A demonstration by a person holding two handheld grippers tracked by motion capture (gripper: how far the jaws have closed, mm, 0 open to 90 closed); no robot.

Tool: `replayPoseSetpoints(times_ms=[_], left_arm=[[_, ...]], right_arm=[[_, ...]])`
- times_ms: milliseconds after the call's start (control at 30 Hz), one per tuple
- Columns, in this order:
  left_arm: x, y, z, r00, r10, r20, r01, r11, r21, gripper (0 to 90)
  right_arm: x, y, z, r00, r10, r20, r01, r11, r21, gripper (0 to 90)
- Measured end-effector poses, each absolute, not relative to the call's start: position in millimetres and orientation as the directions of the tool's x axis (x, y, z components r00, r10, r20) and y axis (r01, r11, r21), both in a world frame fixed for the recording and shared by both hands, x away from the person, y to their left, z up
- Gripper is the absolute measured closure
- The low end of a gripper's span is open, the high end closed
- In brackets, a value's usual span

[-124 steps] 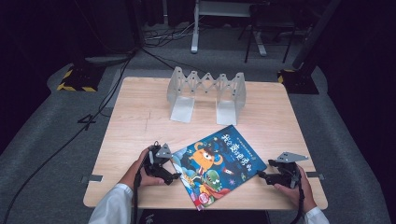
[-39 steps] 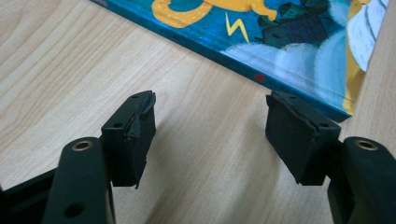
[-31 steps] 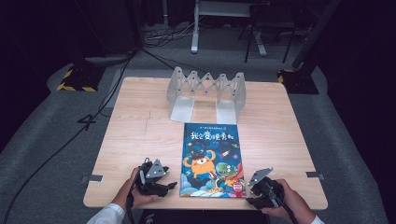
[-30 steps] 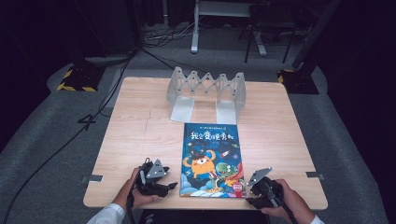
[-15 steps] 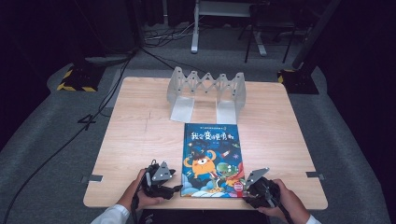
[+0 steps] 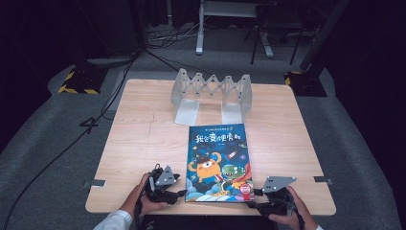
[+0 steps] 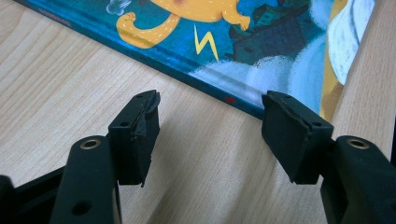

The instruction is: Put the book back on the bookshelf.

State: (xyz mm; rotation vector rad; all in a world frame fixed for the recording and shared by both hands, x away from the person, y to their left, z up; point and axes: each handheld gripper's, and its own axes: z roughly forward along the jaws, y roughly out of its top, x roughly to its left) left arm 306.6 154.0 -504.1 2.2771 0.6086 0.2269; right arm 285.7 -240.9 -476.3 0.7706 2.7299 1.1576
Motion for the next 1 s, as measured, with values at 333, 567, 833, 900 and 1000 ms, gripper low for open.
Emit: replayPoseSetpoints(times_ms=[333,567,833,900,1000], left_arm=[[306.6,154.1,-504.0,0.871,0.492,-0.021,0.357,-0.602,0.714,37.1],[306.7,154.1,-504.0,0.871,0.491,-0.021,0.357,-0.602,0.714,37.1],[306.9,154.2,-504.1,0.872,0.489,-0.021,0.355,-0.602,0.715,37.0],[306.9,154.2,-504.0,0.872,0.489,-0.02,0.355,-0.603,0.714,37.0],[307.0,154.3,-504.1,0.872,0.488,-0.021,0.355,-0.603,0.715,37.0]], right_arm=[[323.9,-248.2,-458.0,-0.881,0.363,0.302,0.456,0.483,0.748,33.2],[357.7,-239.5,-456.2,-0.86,0.399,0.319,0.488,0.456,0.745,33.2],[387.9,-225.5,-462.2,-0.86,0.372,0.351,0.494,0.432,0.754,33.1],[396.6,-221.7,-466.2,-0.853,0.375,0.362,0.505,0.424,0.752,33.2],[404.8,-215.1,-472.1,-0.851,0.363,0.379,0.513,0.418,0.75,37.0]])
